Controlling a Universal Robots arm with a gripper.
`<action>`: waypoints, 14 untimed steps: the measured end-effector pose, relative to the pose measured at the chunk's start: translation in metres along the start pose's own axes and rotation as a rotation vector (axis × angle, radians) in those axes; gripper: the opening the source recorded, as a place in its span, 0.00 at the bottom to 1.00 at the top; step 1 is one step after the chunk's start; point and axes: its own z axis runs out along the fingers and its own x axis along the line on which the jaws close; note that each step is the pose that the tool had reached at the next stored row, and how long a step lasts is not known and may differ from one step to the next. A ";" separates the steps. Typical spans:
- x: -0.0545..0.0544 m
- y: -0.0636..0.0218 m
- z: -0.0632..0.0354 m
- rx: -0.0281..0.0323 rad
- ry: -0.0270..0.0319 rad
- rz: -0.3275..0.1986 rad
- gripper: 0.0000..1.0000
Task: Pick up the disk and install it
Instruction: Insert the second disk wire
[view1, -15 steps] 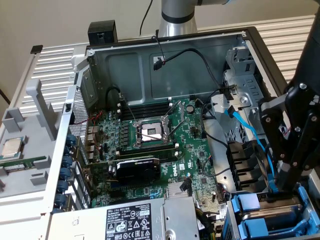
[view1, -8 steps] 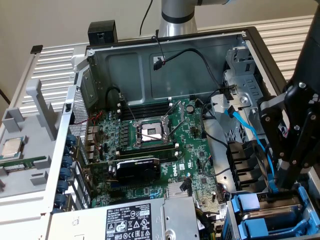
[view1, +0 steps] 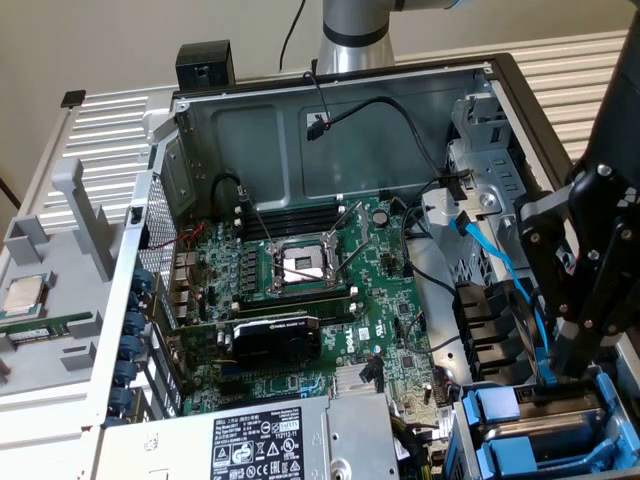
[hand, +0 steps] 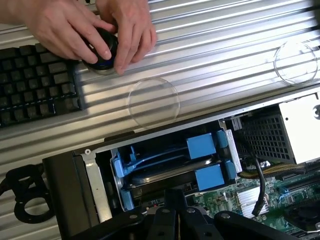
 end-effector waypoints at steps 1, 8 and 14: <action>0.000 0.0000 0.0000 0.0000 0.0000 0.000 0.11; 0.000 0.0000 -0.0010 0.0001 0.0000 0.000 0.11; -0.001 0.0005 -0.0059 0.0002 -0.0001 0.000 0.11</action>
